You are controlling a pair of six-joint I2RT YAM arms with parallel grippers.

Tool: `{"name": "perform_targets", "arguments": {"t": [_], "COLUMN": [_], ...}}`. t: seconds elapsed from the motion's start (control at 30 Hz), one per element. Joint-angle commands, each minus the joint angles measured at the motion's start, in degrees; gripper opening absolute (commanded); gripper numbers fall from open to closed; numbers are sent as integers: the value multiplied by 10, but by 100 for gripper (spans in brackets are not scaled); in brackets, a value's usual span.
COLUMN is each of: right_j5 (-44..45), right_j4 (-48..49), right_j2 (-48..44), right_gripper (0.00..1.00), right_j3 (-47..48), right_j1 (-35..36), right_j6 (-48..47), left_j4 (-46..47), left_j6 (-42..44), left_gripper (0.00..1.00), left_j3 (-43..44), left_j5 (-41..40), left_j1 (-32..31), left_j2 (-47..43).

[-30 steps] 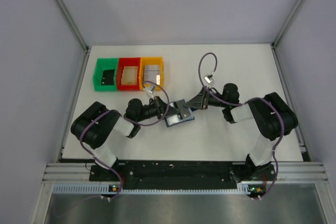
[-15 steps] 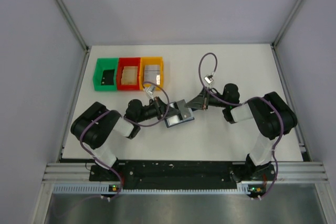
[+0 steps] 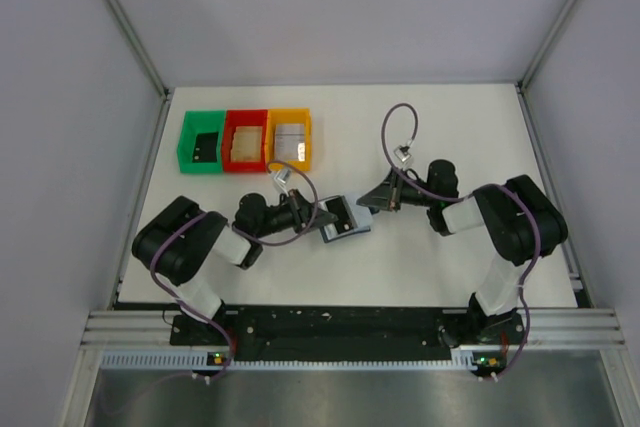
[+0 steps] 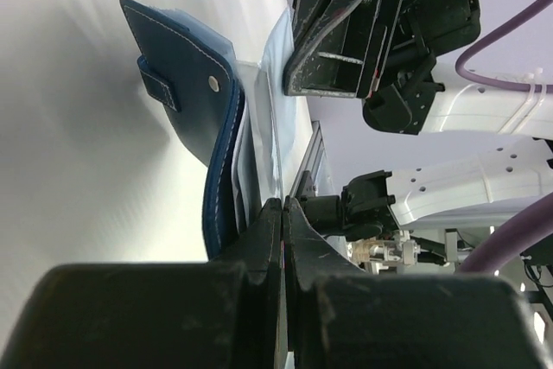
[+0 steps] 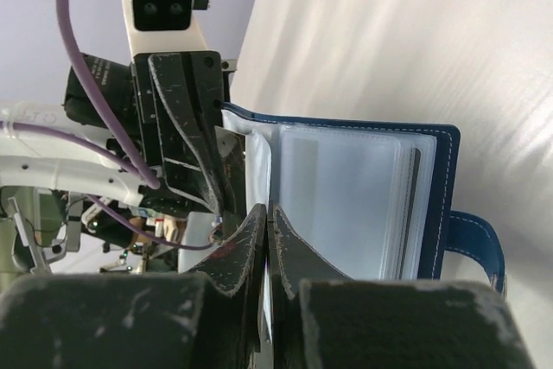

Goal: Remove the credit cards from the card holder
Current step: Remove the credit card from the card holder, then place the credit card in the storage box.

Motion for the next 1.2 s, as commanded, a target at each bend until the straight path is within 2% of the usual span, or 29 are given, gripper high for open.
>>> {"name": "perform_targets", "arguments": {"t": [0.0, 0.27, 0.4, 0.5, 0.6, 0.7, 0.8, 0.93, 1.07, 1.17], "right_j5": [21, 97, 146, 200, 283, 391, 449, 422, 292, 200], "right_j4": [-49, -226, -307, -385, -474, -556, -613, -625, -602, -603], "right_j2": [4, -13, -46, -91, -149, -189, -214, -258, -308, -321], "right_gripper": [0, 2, 28, 38, 39, 34, 37, 48, 62, 68], "right_j3": [7, 26, 35, 41, 45, 56, 65, 73, 88, 121], "right_j1": [-6, -5, -5, -5, -6, -5, -4, 7, 9, 12], "right_j6": [-63, -171, -210, -241, -268, -293, -312, -335, -356, -364], "left_j4": [222, 222, 221, 221, 221, 209, 192, 161, 96, 49], "left_j6": [26, 32, 25, 19, 12, 9, 10, 16, 40, 60], "left_gripper": [0, 0, 0, 0, 0, 0, 0, 0, 0, 0], "left_j3": [-21, -54, -47, -39, -34, -28, -18, -6, 12, 28], "left_j5": [22, 62, 90, 104, 112, 117, 126, 148, 180, 202], "left_j1": [14, 79, 94, 96, 98, 98, 98, 98, 99, 98], "left_j2": [-1, -10, -14, -17, -22, -29, -40, -60, -88, -110]}}
